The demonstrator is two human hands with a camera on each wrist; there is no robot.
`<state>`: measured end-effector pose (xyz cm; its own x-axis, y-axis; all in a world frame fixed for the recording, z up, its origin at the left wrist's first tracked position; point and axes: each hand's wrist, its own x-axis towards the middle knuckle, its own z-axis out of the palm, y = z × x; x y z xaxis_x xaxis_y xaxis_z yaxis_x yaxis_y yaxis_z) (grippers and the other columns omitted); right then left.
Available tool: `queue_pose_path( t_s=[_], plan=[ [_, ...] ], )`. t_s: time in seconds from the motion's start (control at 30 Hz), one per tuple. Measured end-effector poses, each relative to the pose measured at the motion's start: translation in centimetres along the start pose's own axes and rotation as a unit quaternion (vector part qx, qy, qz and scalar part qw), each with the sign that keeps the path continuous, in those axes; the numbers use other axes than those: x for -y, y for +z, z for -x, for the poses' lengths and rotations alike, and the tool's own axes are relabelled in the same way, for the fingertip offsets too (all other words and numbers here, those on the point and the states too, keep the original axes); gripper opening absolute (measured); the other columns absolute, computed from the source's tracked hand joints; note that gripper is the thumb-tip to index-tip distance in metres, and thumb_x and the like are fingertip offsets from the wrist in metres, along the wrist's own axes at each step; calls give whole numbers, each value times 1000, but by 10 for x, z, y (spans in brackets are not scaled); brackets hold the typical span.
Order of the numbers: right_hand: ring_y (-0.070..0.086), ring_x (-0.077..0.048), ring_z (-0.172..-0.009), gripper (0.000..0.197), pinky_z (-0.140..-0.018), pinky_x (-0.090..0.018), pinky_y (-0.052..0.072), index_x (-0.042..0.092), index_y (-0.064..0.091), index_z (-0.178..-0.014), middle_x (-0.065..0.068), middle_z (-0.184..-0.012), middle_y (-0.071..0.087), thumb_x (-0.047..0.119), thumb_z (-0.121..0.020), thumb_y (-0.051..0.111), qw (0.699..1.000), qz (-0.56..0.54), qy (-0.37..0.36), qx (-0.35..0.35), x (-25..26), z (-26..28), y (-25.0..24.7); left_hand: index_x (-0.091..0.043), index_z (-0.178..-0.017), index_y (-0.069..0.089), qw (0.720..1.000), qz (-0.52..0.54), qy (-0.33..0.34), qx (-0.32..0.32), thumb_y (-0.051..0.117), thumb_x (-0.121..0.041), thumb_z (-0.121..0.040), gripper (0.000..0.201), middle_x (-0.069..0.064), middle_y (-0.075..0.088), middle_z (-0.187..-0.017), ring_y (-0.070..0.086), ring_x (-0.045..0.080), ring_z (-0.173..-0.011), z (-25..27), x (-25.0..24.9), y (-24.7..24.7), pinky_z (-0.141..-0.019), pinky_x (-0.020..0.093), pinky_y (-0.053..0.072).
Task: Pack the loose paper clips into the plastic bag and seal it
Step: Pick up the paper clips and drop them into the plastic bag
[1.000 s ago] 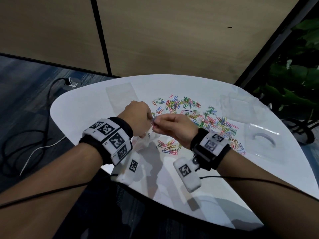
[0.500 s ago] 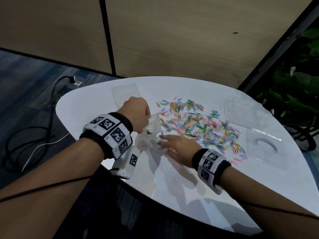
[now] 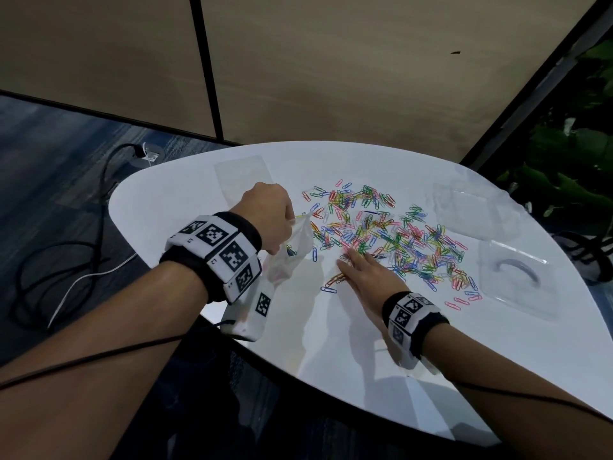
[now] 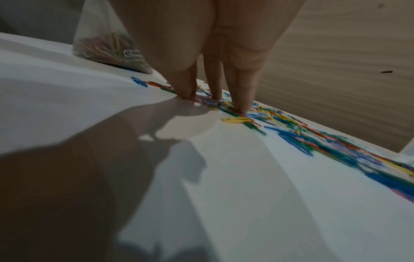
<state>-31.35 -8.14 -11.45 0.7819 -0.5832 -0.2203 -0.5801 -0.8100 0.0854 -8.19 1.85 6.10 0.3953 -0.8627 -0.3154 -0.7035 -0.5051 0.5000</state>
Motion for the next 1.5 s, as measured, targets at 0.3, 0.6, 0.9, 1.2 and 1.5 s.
queue_pose_path(
  t_s=[0.3,0.6,0.9,1.2,1.5],
  plan=[
    [60,-22,-76,10,-64,-27,47,13,65,-84,-4,-83,63,3,-85,63,997,-57,50,-31,1,-11,-32,-13,-100,72,1000,-7,-2,2,58,-9,-96,16,6,70,-84,77,22,-61,-3,0,3,-69,37,66],
    [74,-21,-81,10,-86,-37,59,12,77,-90,-6,-82,77,14,-80,77,687,-632,348,-83,-48,-8,-69,-11,-102,72,1000,-9,3,3,58,-7,-95,16,5,68,-79,77,24,-62,-3,-1,4,-68,37,66],
    [72,-16,-88,20,-76,-21,58,-6,65,-109,-13,-96,73,2,-91,62,416,-897,151,16,30,-18,-159,-11,-100,74,1000,-9,10,-11,55,-4,-93,21,3,66,-71,77,24,-63,0,-4,4,-69,32,65],
    [69,-22,-75,27,-73,-22,60,-9,66,-109,-21,-95,70,-15,-83,62,547,-811,205,-17,71,-13,-139,-14,-94,76,999,0,30,-24,63,-12,-93,12,4,68,-75,76,23,-66,6,-9,9,-72,35,65],
    [67,-29,-73,25,-79,-41,59,11,77,-84,-21,-89,73,-8,-83,61,702,-687,184,-43,83,-15,-125,-12,-99,77,998,-2,57,-5,65,-12,-91,15,2,61,-71,73,29,-86,12,-19,18,-86,37,61]
  ],
)
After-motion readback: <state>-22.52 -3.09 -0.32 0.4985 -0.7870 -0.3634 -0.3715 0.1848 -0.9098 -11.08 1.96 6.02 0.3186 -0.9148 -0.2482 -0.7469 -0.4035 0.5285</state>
